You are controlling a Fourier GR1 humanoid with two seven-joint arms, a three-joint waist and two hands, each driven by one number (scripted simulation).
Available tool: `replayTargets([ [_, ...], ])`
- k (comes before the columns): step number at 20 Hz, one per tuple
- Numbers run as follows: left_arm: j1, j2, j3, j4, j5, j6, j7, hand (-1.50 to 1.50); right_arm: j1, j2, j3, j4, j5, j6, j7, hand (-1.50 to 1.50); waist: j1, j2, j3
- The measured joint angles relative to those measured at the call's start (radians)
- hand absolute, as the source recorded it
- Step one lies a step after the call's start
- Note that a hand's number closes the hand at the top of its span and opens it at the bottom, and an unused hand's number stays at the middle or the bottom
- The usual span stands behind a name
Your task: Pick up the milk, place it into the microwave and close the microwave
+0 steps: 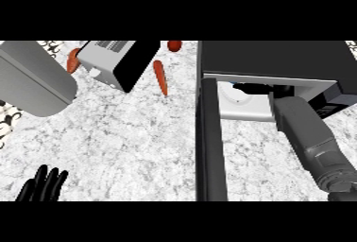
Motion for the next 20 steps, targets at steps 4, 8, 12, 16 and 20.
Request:
replayTargets([
  [4, 0.014, -0.002, -0.012, -0.009, -0.007, 0.004, -0.002, -1.5, 0.013, 0.004, -0.007, -0.023, -0.015, 0.078, -0.002, -1.5, -0.005, -0.002, -0.003],
  [8, 0.026, -0.008, -0.036, -0.024, -0.014, 0.009, 0.008, -1.5, 0.032, 0.012, -0.017, -0.051, -0.037, 0.158, 0.0, -1.5, -0.012, -0.005, -0.005],
  [12, 0.033, -0.017, -0.06, -0.007, -0.034, 0.016, -0.013, -1.5, 0.067, 0.024, -0.021, -0.082, -0.058, 0.248, -0.014, -1.5, -0.016, -0.015, -0.01],
  [16, 0.028, -0.021, -0.064, 0.005, -0.035, 0.019, -0.023, -1.5, 0.117, 0.047, -0.02, -0.111, -0.068, 0.268, -0.04, -1.5, -0.023, -0.027, -0.013],
  [20, 0.031, -0.025, -0.068, 0.021, -0.037, 0.024, -0.032, -1.5, 0.186, 0.08, -0.004, -0.139, -0.066, 0.291, -0.059, -1.5, -0.037, -0.039, -0.014],
])
